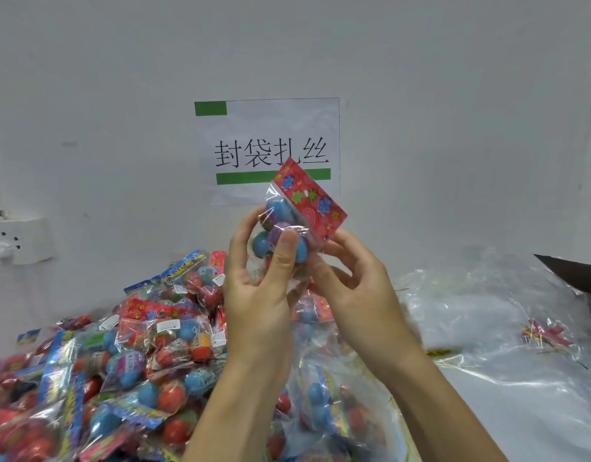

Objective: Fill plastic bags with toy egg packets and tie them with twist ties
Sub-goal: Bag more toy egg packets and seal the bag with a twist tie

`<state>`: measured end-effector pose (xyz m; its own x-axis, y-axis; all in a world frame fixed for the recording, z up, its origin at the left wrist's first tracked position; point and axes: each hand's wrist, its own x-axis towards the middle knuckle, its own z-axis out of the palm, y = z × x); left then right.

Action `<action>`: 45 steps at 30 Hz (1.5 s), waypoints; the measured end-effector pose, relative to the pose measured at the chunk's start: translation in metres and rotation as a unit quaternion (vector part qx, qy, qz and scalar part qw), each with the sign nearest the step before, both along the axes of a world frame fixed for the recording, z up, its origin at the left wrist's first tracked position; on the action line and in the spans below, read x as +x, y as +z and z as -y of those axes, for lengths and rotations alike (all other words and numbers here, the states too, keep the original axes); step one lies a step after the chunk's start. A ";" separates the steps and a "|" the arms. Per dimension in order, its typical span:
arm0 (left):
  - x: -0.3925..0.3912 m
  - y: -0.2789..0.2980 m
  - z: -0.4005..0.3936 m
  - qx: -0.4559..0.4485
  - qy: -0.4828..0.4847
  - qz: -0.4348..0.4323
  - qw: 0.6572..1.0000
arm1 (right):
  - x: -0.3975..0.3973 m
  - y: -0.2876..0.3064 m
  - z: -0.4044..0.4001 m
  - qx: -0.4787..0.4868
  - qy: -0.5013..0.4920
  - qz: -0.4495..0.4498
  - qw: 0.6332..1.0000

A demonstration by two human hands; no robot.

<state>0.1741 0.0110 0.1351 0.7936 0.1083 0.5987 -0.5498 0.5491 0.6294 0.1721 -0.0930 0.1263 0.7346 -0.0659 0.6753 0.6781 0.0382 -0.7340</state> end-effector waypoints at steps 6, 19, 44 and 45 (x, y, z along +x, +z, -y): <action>0.000 0.000 0.003 -0.038 -0.047 -0.030 0.998 | 0.000 -0.002 -0.003 0.014 -0.015 -0.013 1.000; 0.011 -0.008 -0.005 0.059 0.142 -0.013 0.988 | -0.001 0.008 0.024 0.121 0.070 -0.155 0.978; 0.009 -0.010 -0.009 0.222 0.058 -0.048 0.972 | -0.013 0.014 0.030 -0.041 0.042 -0.105 0.993; 0.008 -0.009 -0.009 0.217 0.058 -0.042 0.973 | -0.014 0.015 0.030 -0.052 0.039 -0.104 0.992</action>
